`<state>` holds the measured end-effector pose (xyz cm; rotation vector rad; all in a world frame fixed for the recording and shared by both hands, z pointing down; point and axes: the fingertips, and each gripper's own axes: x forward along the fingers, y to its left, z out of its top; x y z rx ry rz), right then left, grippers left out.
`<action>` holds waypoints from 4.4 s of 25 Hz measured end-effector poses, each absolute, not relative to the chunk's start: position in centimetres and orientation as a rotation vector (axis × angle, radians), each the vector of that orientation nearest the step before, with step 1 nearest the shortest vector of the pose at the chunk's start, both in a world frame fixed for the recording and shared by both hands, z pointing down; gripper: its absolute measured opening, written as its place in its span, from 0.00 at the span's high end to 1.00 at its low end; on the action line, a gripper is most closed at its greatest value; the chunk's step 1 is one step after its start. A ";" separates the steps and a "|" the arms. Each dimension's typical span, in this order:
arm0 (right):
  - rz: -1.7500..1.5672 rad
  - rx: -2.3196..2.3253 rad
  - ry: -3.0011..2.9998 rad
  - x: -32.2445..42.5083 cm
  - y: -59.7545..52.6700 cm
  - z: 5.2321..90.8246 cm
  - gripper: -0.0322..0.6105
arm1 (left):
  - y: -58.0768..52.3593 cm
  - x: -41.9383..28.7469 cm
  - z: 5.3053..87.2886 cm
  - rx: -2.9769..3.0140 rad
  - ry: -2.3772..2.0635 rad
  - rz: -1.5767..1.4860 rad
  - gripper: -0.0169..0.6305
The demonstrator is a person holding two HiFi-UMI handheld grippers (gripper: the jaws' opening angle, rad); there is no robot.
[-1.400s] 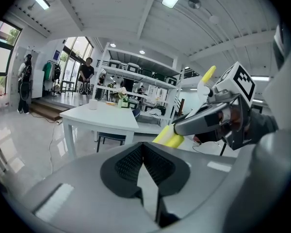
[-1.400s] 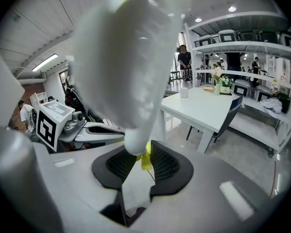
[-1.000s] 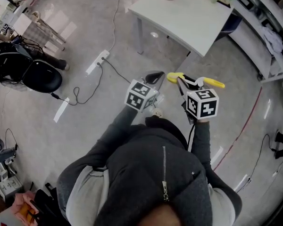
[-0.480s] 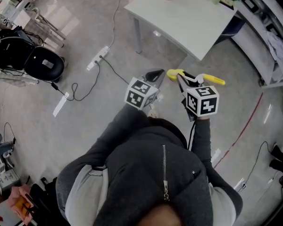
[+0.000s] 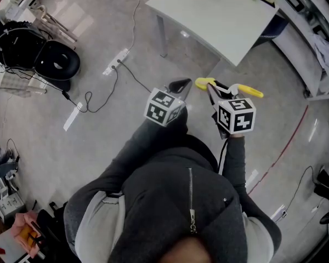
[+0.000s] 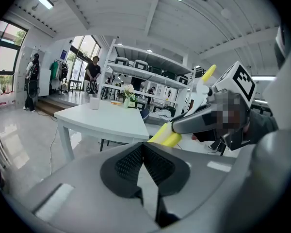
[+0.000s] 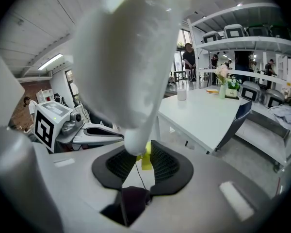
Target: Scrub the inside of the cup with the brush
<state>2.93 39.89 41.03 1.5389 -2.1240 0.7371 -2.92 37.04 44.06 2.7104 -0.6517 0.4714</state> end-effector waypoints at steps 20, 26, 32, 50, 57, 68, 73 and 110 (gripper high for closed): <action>0.696 1.500 -2.136 2.6 33.0 40.6 0.81 | 29.9 -2.2 43.6 2.705 -0.674 0.466 0.96; 0.722 1.490 -2.148 3.4 28.5 41.0 0.81 | 25.2 -1.3 43.6 2.702 -0.687 0.470 0.96; 0.738 1.489 -2.154 4.3 22.9 40.7 0.80 | 19.3 -0.3 42.9 2.699 -0.707 0.458 0.96; 0.803 1.592 -2.097 7.8 10.0 40.1 0.80 | 6.4 3.6 41.7 2.733 -0.578 0.480 0.96; 0.793 1.639 -2.061 8.0 5.1 39.6 0.80 | 0.7 3.2 41.3 2.745 -0.557 0.470 0.96; 0.777 1.732 -2.015 7.8 -0.9 39.4 0.80 | -5.9 2.9 41.1 2.786 -0.487 0.439 0.96; 0.794 1.736 -1.993 7.6 -0.9 39.5 0.80 | -6.6 2.4 41.1 2.775 -0.488 0.424 0.96; 0.640 1.617 -2.008 19.2 -13.9 33.5 0.80 | -16.9 10.4 39.4 2.805 -0.540 0.442 0.96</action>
